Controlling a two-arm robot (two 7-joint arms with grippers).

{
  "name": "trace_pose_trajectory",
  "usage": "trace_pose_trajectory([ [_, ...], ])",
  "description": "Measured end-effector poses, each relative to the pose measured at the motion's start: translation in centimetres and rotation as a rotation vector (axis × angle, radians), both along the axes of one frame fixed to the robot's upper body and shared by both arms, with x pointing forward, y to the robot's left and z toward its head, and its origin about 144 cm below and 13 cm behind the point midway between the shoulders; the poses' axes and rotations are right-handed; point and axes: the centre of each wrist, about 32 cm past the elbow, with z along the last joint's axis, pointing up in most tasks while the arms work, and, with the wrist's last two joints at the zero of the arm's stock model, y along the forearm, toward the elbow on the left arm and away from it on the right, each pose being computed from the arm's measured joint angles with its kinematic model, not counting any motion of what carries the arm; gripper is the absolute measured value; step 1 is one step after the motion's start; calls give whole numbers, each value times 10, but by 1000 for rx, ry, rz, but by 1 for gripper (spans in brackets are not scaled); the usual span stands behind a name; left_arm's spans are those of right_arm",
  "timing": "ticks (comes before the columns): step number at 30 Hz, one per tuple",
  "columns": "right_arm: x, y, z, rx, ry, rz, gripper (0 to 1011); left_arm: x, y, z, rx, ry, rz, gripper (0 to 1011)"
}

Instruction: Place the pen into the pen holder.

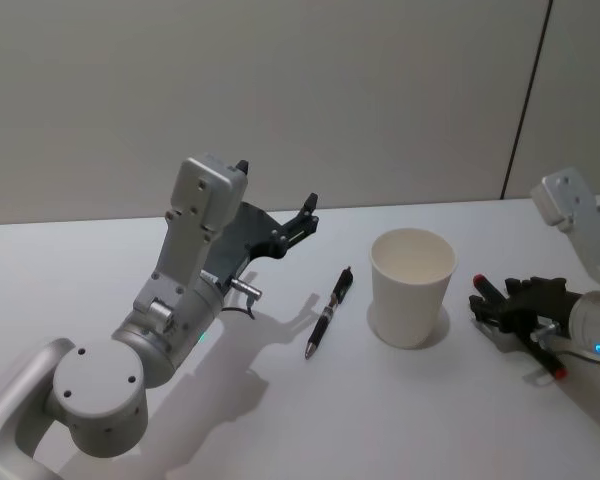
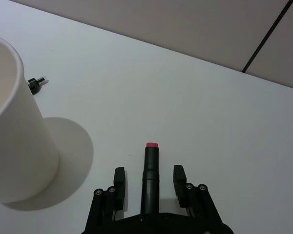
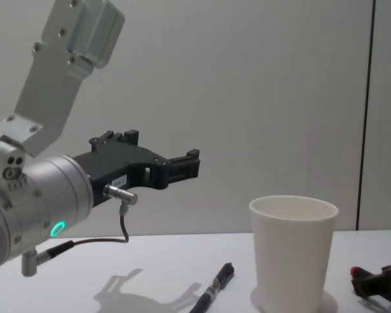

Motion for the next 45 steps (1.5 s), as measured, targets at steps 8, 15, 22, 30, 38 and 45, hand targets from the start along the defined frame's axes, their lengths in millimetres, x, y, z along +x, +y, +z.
trace_pose_trajectory([
  [8,0,0,0,-1,0,-1,560,0,0,0,0,0,0,1001],
  [15,0,0,0,-2,0,-1,508,0,0,0,0,0,0,1001],
  [22,0,0,0,-2,1,-1,474,0,0,0,0,0,0,1001],
  [30,0,0,0,-2,0,-1,411,0,0,0,0,0,0,1001],
  [38,0,0,0,-2,0,-1,358,0,0,0,0,0,0,1001],
  [45,0,0,0,-2,1,-1,314,0,0,0,0,0,0,1001],
])
